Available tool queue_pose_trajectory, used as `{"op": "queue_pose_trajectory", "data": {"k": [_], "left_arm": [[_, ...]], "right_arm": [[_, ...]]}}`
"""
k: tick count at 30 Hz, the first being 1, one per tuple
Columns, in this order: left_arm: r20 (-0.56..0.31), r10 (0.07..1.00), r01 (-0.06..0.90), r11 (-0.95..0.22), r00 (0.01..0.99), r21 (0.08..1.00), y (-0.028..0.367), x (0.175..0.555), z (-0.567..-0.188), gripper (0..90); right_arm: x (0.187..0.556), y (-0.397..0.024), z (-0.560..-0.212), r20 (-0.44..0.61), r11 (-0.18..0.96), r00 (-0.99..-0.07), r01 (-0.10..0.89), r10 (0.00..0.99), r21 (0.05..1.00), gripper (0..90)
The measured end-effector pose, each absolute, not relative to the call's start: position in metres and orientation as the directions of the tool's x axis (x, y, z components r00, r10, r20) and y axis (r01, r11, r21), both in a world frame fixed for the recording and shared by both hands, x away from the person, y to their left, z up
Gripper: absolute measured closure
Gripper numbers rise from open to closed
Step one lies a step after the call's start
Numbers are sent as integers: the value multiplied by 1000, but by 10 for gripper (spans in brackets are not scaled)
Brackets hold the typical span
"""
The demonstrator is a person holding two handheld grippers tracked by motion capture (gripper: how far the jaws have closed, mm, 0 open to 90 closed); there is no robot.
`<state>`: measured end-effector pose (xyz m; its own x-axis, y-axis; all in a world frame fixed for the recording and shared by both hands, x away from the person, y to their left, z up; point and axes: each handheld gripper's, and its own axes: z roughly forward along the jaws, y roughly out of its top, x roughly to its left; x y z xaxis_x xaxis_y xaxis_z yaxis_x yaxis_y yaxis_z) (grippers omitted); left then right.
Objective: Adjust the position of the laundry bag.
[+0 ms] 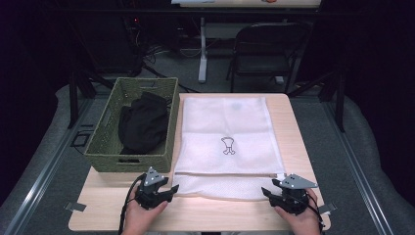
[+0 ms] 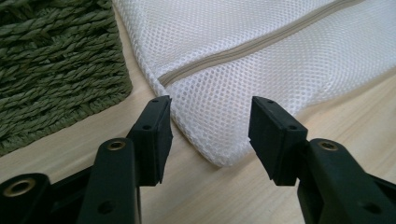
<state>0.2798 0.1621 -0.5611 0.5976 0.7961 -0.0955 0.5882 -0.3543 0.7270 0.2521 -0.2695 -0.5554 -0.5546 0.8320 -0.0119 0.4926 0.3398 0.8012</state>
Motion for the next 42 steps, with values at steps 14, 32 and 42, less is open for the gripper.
{"op": "queue_pose_trajectory", "data": {"k": [14, 32, 42], "left_arm": [[-99, 807, 621, -364, 582, 694, 154, 288, -574, 515], [-73, 793, 611, -403, 605, 681, 147, 288, -579, 523], [-67, 791, 604, -407, 608, 685, 142, 286, -579, 633]], "right_arm": [[255, -269, -556, -21, 336, -536, 499, 844, 799, 472], [259, -280, -553, -63, 325, -477, 490, 877, 809, 457], [258, -310, -552, -34, 269, -403, 543, 915, 795, 553]]}}
